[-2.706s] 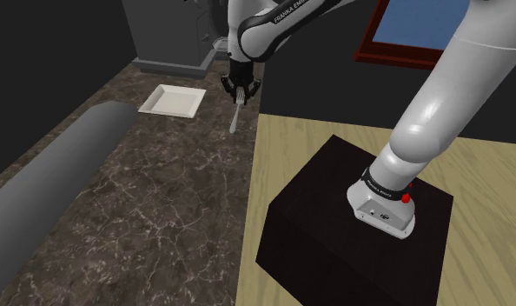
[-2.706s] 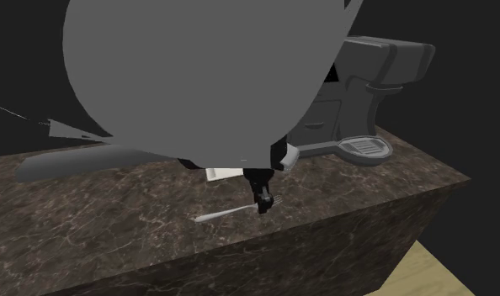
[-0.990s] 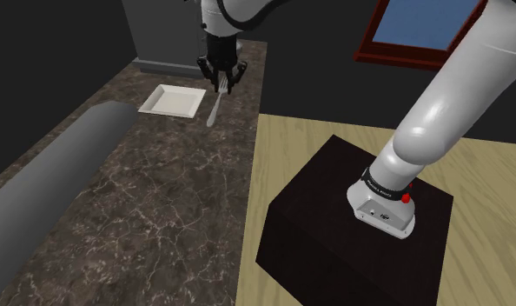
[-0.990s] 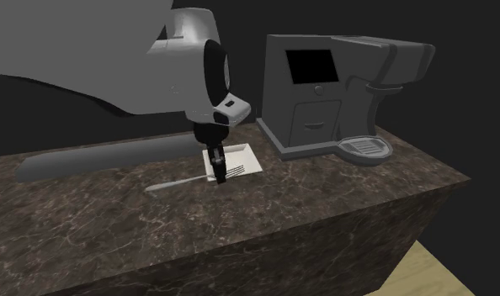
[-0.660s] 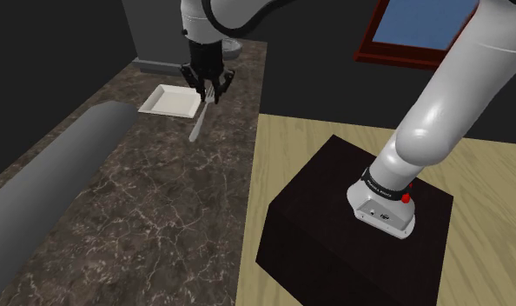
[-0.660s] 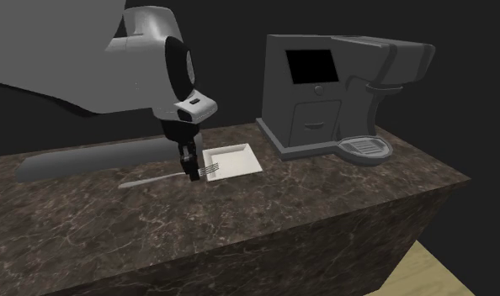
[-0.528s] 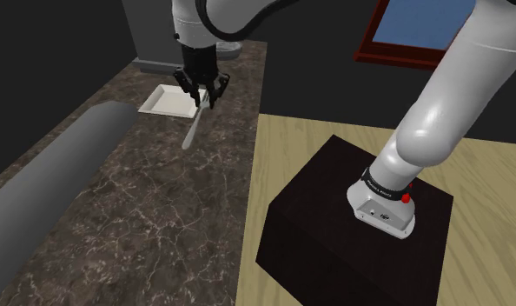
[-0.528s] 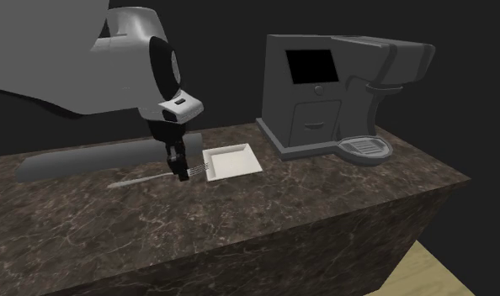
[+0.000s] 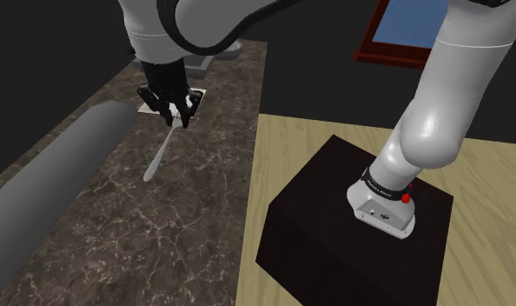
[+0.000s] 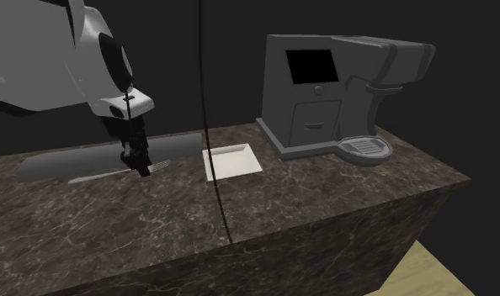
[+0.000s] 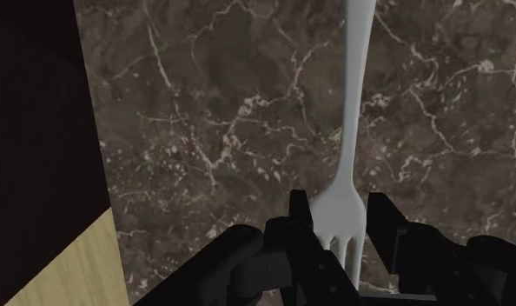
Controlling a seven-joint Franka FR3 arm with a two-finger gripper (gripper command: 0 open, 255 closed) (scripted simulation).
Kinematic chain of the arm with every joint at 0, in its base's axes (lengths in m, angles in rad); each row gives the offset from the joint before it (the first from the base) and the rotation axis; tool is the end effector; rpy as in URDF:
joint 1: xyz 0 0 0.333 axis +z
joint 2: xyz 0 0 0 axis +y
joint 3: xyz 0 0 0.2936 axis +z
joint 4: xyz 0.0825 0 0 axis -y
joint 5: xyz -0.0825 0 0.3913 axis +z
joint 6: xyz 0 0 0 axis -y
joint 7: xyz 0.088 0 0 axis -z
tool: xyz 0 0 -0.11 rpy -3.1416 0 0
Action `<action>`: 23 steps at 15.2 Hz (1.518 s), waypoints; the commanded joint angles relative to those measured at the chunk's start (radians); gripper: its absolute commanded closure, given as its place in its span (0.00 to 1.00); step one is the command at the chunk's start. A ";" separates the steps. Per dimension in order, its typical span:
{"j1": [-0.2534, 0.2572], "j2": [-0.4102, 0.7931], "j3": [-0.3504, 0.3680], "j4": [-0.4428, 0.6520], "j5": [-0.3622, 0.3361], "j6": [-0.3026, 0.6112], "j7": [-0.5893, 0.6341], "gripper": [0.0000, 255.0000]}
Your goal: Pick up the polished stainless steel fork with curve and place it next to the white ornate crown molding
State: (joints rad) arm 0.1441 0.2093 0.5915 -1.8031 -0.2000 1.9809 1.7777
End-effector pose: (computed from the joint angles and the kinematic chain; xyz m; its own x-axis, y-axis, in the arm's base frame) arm 0.4741 0.3895 0.4181 0.5609 -0.8253 0.0652 -0.8262 -0.5631 -0.0190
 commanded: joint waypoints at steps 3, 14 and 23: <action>0.083 0.092 0.019 0.108 -0.057 -0.044 0.107 1.00; 0.115 0.160 0.008 0.072 -0.105 0.044 0.160 1.00; 0.127 0.212 -0.012 0.018 -0.147 0.140 0.192 1.00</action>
